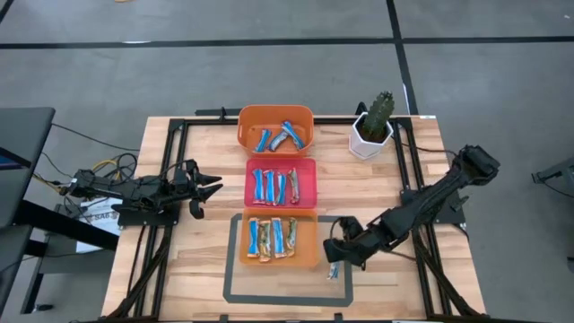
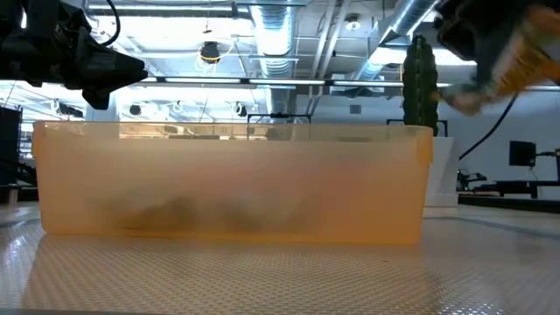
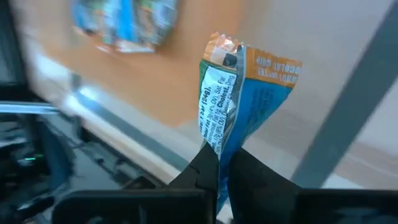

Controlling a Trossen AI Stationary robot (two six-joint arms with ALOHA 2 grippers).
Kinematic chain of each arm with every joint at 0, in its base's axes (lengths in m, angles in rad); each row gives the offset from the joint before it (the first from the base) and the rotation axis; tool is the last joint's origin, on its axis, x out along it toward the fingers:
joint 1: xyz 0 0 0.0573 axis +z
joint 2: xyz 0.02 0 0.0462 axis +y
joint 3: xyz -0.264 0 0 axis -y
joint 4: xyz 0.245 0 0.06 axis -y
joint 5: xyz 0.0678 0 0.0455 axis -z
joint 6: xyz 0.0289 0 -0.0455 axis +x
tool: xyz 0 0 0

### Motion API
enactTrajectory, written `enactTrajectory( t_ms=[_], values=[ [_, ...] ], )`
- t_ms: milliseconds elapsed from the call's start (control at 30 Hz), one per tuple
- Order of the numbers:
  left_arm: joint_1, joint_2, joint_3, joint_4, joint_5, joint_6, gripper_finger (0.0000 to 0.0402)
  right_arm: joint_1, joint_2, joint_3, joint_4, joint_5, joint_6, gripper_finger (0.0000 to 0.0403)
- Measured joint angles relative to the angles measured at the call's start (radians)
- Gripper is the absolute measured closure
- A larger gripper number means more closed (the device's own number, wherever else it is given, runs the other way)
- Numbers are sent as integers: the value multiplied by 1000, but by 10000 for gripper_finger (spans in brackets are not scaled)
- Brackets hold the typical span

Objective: Pick and place Granola Bars by type
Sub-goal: Put the yellow granola bar into the bottom orange bin

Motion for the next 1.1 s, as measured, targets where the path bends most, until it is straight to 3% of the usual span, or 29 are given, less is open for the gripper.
enactTrajectory(
  t_ms=[333,633,1100],
  values=[
    [0,0,0,0,0,0,297,-1,-177,0,0,184,-80,396],
    [0,0,0,0,0,0,297,-1,-280,0,4,275,-204,396],
    [0,0,0,0,0,0,297,-26,-284,0,-7,284,-232,396]
  ],
)
